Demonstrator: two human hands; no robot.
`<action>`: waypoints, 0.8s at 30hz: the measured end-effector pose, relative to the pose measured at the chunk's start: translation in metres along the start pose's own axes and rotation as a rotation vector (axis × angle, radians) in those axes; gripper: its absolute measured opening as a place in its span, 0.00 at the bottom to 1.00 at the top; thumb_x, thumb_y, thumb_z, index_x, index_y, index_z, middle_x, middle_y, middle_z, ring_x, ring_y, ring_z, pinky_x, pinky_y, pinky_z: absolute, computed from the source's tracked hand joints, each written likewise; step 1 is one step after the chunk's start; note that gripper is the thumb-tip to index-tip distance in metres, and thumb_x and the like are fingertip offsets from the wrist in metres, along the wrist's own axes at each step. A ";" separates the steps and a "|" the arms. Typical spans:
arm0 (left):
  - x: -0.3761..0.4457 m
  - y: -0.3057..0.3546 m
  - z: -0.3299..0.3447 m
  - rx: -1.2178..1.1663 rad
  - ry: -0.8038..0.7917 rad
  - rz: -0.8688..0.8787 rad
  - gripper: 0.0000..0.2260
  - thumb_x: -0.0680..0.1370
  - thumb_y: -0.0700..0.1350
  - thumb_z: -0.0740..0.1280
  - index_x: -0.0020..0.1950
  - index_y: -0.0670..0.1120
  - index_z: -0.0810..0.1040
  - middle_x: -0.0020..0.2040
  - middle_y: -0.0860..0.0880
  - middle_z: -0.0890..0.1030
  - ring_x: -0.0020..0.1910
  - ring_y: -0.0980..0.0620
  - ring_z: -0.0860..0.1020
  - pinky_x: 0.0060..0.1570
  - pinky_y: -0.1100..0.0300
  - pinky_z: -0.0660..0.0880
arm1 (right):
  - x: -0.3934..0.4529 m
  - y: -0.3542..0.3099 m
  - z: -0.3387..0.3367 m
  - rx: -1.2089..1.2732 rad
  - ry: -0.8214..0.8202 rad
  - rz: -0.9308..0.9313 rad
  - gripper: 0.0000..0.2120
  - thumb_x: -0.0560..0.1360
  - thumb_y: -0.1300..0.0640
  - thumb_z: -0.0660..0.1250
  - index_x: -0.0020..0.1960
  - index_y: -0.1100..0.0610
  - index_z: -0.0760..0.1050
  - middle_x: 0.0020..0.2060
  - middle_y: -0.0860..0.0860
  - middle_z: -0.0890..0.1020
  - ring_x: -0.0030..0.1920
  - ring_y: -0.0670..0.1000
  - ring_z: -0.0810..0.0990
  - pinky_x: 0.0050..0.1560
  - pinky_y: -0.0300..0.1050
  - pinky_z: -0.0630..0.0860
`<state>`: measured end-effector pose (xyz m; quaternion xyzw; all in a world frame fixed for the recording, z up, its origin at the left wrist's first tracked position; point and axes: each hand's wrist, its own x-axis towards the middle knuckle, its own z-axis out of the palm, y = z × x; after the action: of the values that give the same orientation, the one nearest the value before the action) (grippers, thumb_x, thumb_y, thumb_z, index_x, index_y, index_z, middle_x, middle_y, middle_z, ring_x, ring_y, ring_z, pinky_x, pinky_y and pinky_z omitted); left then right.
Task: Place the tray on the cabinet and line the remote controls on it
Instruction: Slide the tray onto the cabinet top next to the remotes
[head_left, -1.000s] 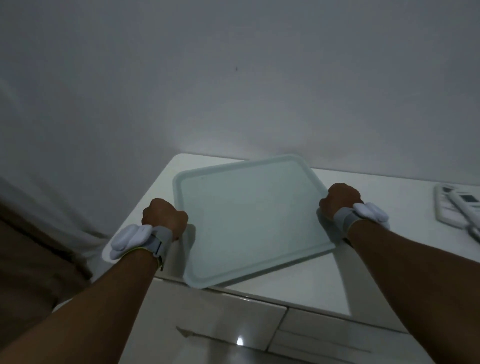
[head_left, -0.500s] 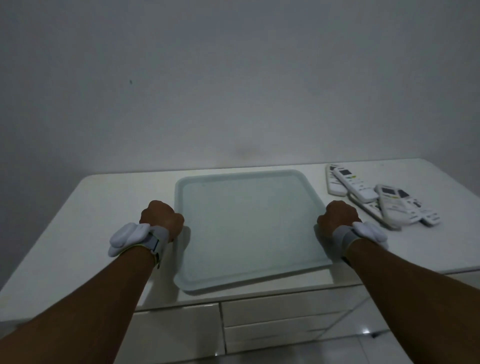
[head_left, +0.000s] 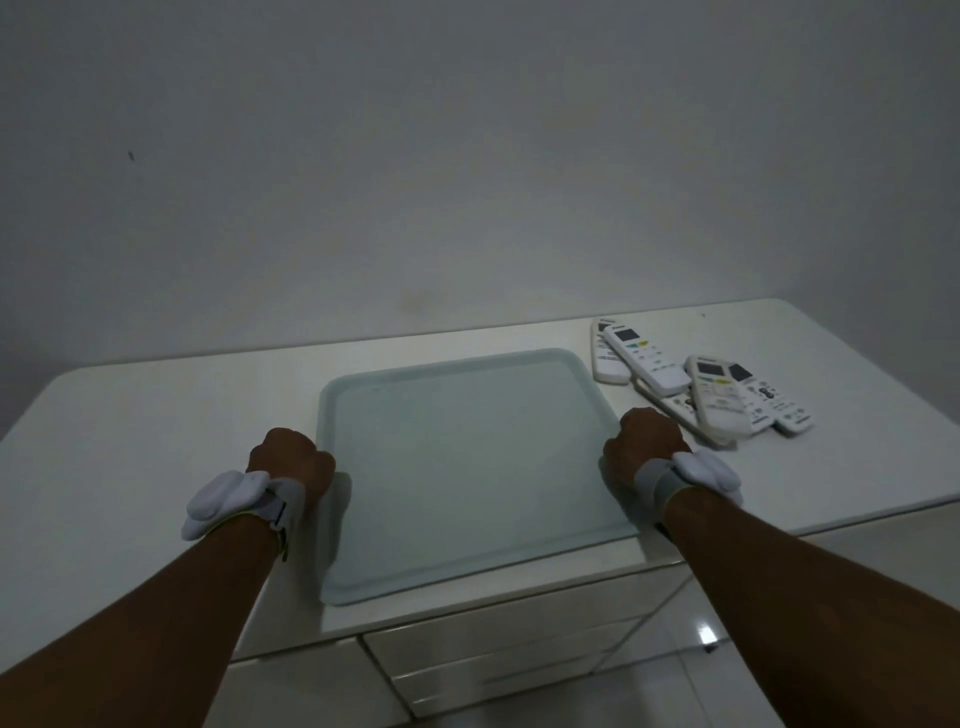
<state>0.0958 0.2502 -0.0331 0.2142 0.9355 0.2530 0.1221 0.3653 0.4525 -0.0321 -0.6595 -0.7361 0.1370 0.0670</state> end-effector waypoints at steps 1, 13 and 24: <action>0.001 0.002 0.001 0.020 0.001 0.002 0.18 0.72 0.35 0.66 0.25 0.47 0.65 0.26 0.50 0.66 0.24 0.57 0.61 0.27 0.69 0.56 | 0.003 0.000 -0.002 0.010 -0.004 -0.002 0.13 0.73 0.59 0.63 0.55 0.64 0.77 0.56 0.59 0.80 0.57 0.57 0.79 0.53 0.47 0.74; -0.014 0.135 -0.009 -0.039 -0.001 0.354 0.10 0.73 0.47 0.67 0.35 0.44 0.73 0.41 0.38 0.78 0.50 0.37 0.79 0.50 0.53 0.76 | 0.043 0.008 -0.085 0.140 0.203 -0.101 0.17 0.74 0.56 0.64 0.61 0.58 0.76 0.61 0.58 0.79 0.64 0.58 0.74 0.63 0.48 0.70; -0.030 0.284 0.097 -0.186 -0.093 0.397 0.15 0.67 0.51 0.70 0.41 0.39 0.79 0.43 0.39 0.83 0.48 0.40 0.81 0.38 0.62 0.69 | 0.129 0.060 -0.105 0.274 0.239 -0.092 0.15 0.72 0.58 0.62 0.57 0.55 0.79 0.59 0.55 0.81 0.62 0.58 0.75 0.60 0.44 0.70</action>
<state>0.2516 0.4987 0.0385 0.3932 0.8411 0.3471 0.1320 0.4362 0.5974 0.0404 -0.6213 -0.7268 0.1534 0.2494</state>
